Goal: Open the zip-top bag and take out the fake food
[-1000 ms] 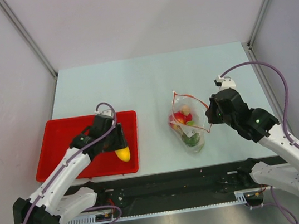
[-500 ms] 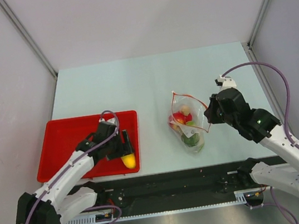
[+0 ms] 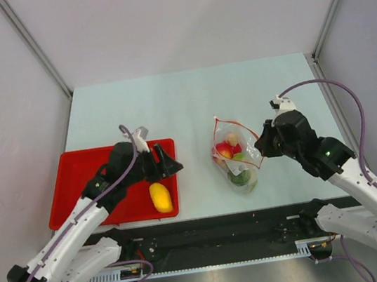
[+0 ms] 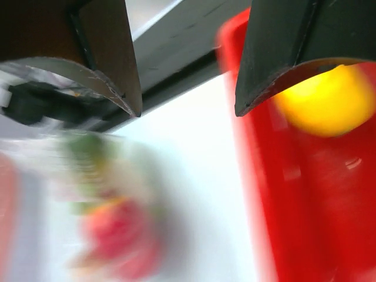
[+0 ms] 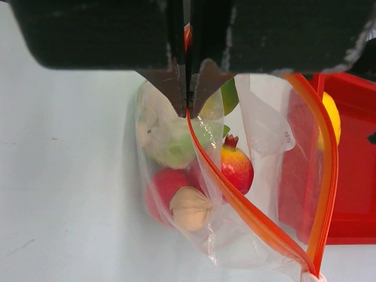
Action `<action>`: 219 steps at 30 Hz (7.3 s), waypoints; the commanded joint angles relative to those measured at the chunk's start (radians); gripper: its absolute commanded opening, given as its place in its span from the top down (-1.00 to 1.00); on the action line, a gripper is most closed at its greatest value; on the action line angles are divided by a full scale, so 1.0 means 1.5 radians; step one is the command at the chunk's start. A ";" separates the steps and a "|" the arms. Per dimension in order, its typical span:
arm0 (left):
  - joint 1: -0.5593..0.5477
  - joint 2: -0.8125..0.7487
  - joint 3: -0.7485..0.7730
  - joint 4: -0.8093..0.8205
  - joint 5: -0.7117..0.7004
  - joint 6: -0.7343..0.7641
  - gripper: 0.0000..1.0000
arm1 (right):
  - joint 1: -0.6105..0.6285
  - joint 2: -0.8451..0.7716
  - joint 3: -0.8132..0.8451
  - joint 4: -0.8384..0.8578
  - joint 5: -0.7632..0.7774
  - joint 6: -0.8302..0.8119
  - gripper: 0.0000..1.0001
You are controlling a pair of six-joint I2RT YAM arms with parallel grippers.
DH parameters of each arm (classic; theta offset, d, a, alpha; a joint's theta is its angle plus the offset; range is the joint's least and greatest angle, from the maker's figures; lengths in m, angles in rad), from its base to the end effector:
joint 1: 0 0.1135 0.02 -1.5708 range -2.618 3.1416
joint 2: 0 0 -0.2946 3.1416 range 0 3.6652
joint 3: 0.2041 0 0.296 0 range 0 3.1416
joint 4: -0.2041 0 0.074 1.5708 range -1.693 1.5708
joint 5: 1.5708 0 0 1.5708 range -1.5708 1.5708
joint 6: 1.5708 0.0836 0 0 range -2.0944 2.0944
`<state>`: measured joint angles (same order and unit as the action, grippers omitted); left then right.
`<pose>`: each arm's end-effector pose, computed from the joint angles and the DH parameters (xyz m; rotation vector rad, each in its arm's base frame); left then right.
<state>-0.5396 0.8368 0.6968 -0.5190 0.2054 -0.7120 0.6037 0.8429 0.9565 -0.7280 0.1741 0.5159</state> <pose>0.1982 -0.1386 0.2558 -0.0847 2.3711 -0.8785 0.2000 0.1203 0.3358 0.0029 2.2096 0.4443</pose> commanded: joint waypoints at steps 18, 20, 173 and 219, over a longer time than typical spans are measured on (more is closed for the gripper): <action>-0.258 0.475 0.524 0.050 0.048 0.125 0.54 | 0.059 0.042 0.043 0.016 -0.026 0.014 1.00; -0.258 0.497 0.555 0.024 0.034 0.139 0.70 | 0.060 0.054 0.051 0.009 -0.009 0.029 1.00; -0.286 0.260 0.225 0.372 -0.018 -0.073 -0.57 | -0.070 0.019 0.042 -0.074 -0.085 -0.060 1.00; -0.324 0.648 0.635 -0.056 -0.004 0.206 -0.18 | 0.020 -0.051 0.071 0.003 0.037 0.027 1.00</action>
<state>-1.0073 1.8450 1.7000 -0.6277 0.1383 -0.4564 0.6273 0.7769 1.0103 -0.7486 0.1787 0.5659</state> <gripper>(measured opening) 0.564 0.010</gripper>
